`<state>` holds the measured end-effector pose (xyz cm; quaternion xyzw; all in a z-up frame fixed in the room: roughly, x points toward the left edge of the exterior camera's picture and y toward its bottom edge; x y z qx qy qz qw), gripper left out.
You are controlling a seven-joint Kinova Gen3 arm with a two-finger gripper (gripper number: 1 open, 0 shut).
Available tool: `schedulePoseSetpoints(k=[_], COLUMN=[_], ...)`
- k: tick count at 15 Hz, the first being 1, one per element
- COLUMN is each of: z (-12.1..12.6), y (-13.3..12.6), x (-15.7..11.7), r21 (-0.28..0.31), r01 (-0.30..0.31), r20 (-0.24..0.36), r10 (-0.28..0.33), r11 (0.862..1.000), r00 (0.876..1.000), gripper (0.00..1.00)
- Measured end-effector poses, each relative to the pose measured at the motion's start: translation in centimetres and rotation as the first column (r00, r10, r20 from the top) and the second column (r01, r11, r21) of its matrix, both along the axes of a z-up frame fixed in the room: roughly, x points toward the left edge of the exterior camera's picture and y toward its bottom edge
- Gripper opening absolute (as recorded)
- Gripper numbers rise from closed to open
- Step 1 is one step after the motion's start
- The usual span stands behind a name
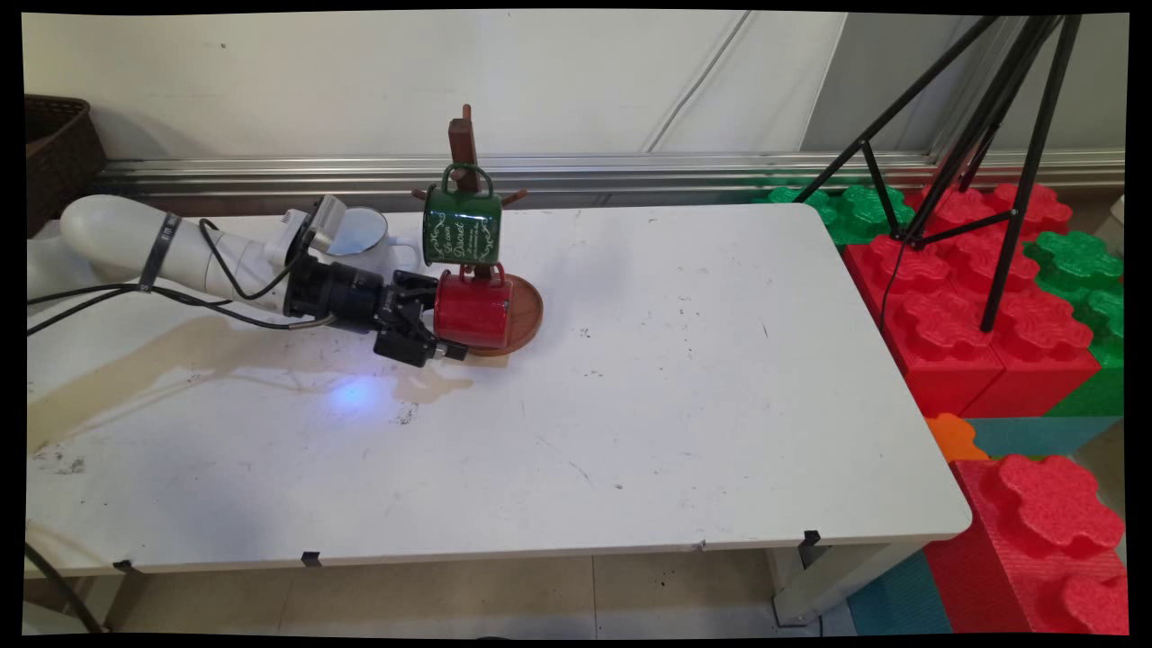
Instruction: Pick up the red mug from the rack, then place the picked object on the table
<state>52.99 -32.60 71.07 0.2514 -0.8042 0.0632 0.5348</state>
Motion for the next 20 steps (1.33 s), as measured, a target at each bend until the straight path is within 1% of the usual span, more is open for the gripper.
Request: schedulePoseSetpoints(k=[4, 5, 20], z=[-0.13, -0.13, 0.19], y=[-0.17, -0.20, -0.06], x=[-0.09, -0.13, -0.15], r21=[0.010, 0.011, 0.036], r01=[0.003, 0.003, 0.028], r20=[-0.015, -0.020, -0.059], r10=[-0.002, -0.003, -0.026], r11=[1.000, 1.000, 0.999], r00=[1.000, 1.000, 0.998], gripper=[1.00, 0.00, 0.00])
